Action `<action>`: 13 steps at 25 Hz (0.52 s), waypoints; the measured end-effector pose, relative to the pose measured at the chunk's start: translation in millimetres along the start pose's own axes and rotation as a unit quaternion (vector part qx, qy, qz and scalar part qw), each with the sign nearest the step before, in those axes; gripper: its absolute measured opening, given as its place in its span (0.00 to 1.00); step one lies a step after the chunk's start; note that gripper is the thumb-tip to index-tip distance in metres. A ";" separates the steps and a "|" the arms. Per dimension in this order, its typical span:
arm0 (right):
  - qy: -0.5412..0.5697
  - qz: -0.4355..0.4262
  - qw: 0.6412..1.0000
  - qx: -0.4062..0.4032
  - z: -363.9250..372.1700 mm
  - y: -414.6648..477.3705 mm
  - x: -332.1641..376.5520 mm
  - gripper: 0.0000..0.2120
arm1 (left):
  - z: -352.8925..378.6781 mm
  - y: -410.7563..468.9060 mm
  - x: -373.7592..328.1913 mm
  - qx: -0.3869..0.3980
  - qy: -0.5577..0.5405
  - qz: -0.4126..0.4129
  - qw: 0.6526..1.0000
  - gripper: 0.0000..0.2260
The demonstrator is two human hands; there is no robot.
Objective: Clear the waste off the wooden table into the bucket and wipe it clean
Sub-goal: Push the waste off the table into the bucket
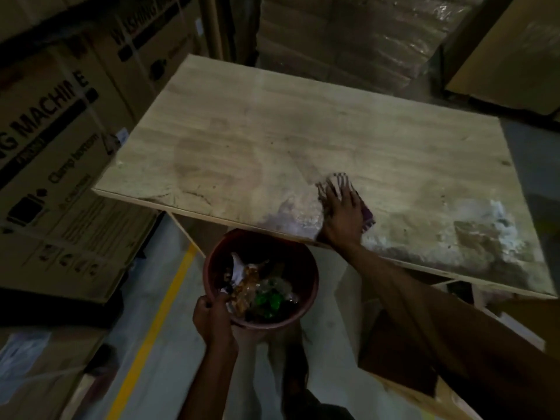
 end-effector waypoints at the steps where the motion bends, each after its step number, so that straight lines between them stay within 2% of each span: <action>1: -0.006 -0.033 0.999 -0.004 9.5 3.9 8.9 0.29 | 2.5 1.0 -2.6 -0.008 -0.002 -0.006 1.000 0.15; 4: 0.048 -0.053 0.997 0.022 32.7 10.2 50.8 0.27 | 0.0 2.6 -19.2 -0.034 -0.035 -0.008 0.999 0.10; 5: 0.081 -0.090 0.992 0.043 44.2 5.1 70.5 0.24 | -1.2 5.8 -25.7 -0.037 -0.044 -0.004 0.998 0.10; 6: 0.126 -0.158 0.977 0.074 55.3 -7.0 98.5 0.21 | -3.2 9.9 -32.0 -0.042 -0.049 -0.004 0.998 0.11; 8: 0.252 -0.265 0.917 0.161 78.1 -40.7 157.9 0.21 | -9.7 19.2 -43.8 -0.051 -0.052 -0.007 0.997 0.14; 10: 0.354 -0.253 0.881 0.189 82.8 -48.5 190.9 0.23 | -21.1 33.2 -50.9 -0.065 -0.051 -0.011 0.997 0.12; 11: 0.374 -0.234 0.881 0.172 80.0 -36.7 194.0 0.22 | -27.4 40.1 -54.8 -0.075 -0.055 -0.010 0.996 0.11; 13: 0.339 -0.200 0.912 0.110 76.2 2.4 180.1 0.20 | -41.6 50.6 -63.9 -0.104 -0.064 -0.013 0.992 0.11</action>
Point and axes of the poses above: each hand's wrist, its own y-axis towards the middle knuckle, its own z-axis out of the palm, x = y × z, the point moved 7 cm from there along y, towards the middle knuckle, and after that the axes turned 13 degrees about y, right-handed, at the moved point
